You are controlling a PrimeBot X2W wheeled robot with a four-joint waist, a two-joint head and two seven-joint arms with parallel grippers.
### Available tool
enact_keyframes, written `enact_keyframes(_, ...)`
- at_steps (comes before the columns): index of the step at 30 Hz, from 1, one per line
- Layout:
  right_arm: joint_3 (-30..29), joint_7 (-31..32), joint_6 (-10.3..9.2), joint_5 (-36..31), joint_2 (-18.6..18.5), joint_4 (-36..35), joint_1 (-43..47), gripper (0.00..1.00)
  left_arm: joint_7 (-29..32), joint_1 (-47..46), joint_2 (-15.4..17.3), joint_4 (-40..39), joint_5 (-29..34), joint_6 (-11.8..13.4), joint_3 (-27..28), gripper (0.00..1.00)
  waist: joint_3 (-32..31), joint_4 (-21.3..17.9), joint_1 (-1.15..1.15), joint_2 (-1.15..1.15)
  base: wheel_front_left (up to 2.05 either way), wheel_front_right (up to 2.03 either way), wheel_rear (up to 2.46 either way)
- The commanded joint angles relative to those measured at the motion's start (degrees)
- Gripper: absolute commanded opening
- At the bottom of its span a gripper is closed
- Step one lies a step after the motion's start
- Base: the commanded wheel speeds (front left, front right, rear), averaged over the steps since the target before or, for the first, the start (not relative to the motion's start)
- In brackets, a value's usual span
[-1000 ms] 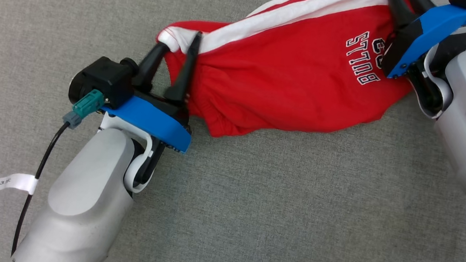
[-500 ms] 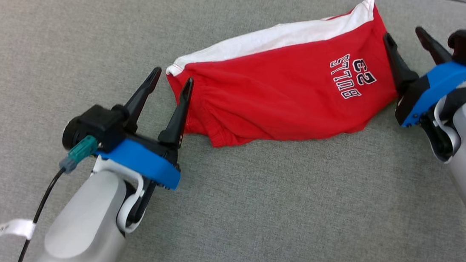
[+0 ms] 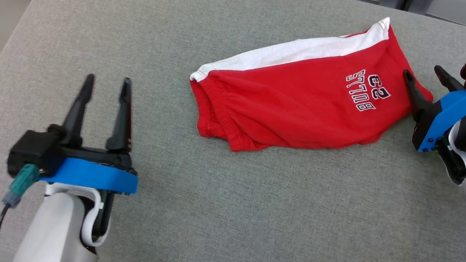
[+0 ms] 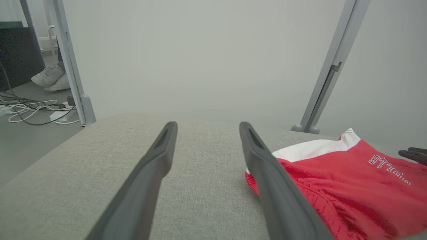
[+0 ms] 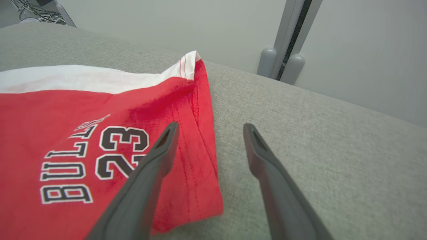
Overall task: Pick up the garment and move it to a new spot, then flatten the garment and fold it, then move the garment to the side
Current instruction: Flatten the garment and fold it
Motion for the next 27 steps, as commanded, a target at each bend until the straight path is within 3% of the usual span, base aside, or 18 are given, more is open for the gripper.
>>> enact_keyframes(1, 0.0, 0.5, 0.01, 0.7, 0.0, 0.6, 0.6, 1.00, -0.3, 0.8, -0.6, -1.3, 1.1, 0.4, 1.8, 1.00, 0.1, 0.4, 0.01, 0.00, 0.00, 0.00, 0.00)
enact_keyframes(7, 0.7, 1.0, 0.01, 1.5, -0.1, 2.3, 1.3, 1.00, -0.3, 3.2, -2.4, -5.6, 4.7, 1.1, 8.3, 1.00, 0.4, 1.3, 0.01, 0.00, 0.00, 0.00, 0.00)
enact_keyframes(14, 2.1, 2.8, 0.01, 2.6, 0.5, 2.9, 2.5, 1.00, -0.3, 4.6, -3.4, -6.7, 6.5, 0.7, 11.3, 1.00, 0.3, 1.4, 0.01, 0.00, 0.00, 0.00, 0.00)
enact_keyframes(15, 2.2, 3.0, 0.01, 2.8, 0.6, 2.8, 2.8, 0.62, -0.3, 4.8, -3.5, -6.6, 6.7, 0.6, 11.5, 1.00, 0.3, 1.4, 0.01, 0.00, 0.00, 0.00, 0.00)
enact_keyframes(17, 2.4, 3.2, 0.01, 3.3, 1.0, 2.3, 3.1, 0.32, -0.3, 4.9, -3.6, -6.5, 6.9, 0.5, 11.7, 1.00, 0.2, 1.2, 0.01, 0.00, 0.00, 0.00, 0.00)
enact_keyframes(18, 2.5, 3.2, 0.01, 3.6, 1.2, 2.1, 3.2, 0.03, -0.3, 4.8, -3.6, -6.4, 6.9, 0.5, 11.7, 1.00, 0.3, 1.1, 0.01, 0.00, 0.00, 0.00, 0.00)
enact_keyframes(27, 2.0, 0.0, 0.01, 6.8, 2.1, -0.9, 4.6, 0.00, -0.3, 5.3, -3.7, -6.2, 6.3, 0.8, 11.7, 1.00, -1.3, -1.1, 0.01, 0.00, 0.00, 0.00, 0.00)
